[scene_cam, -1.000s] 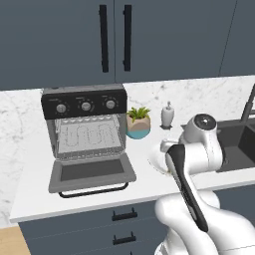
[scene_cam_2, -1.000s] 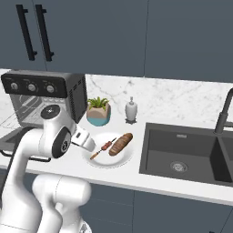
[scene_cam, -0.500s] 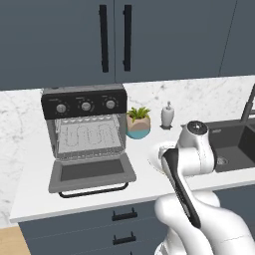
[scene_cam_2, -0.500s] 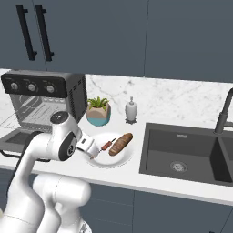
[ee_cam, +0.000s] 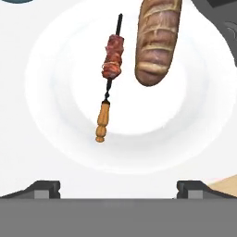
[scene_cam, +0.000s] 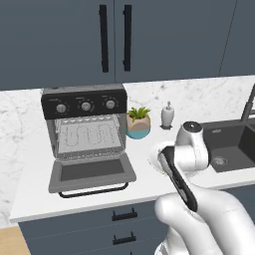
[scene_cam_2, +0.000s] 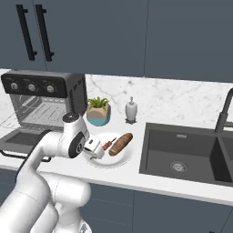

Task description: Pick up the kebab skewer and baguette bread, and place them inside the toaster oven. Close the toaster oven door and start by setting the timer.

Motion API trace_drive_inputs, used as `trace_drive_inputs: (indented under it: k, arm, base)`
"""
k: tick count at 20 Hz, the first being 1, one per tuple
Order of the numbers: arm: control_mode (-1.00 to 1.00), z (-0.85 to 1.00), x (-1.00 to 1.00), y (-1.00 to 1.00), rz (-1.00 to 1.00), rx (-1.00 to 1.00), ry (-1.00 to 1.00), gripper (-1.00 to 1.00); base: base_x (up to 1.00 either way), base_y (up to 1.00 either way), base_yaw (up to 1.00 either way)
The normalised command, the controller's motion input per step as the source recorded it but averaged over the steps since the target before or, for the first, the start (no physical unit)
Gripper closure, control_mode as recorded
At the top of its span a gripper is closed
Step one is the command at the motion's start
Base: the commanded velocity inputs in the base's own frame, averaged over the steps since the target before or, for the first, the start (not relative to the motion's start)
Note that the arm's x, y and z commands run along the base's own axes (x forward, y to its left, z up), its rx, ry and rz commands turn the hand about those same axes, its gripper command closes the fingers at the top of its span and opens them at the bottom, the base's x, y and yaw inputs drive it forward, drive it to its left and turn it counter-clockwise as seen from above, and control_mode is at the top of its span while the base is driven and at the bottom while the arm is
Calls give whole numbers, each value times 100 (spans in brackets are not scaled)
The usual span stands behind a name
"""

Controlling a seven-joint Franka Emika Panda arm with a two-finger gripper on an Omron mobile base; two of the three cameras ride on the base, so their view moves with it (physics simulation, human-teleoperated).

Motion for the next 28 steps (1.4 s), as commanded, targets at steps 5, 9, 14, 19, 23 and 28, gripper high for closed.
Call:
trace_drive_inputs:
  k: [5, 9, 14, 19, 23, 28]
  arm:
    - [-100, -23, 43, 0, 0, 3, 19, -100]
    - [-100, -38, 32, 0, 0, 0, 12, -100]
    - [-100, -29, 35, 0, 0, 0, 4, -100]
    - [-100, -35, 16, -5, -1, 0, 0, -100]
    - [-100, -32, 11, -6, -2, 1, 0, -100]
    - [-100, -23, 1, -7, -3, 2, 0, -100]
  base:
    - [0, 0, 0]
    - [0, 0, 0]
    - [0, 0, 0]
    - [0, 0, 0]
    - [0, 0, 0]
    - [0, 0, 0]
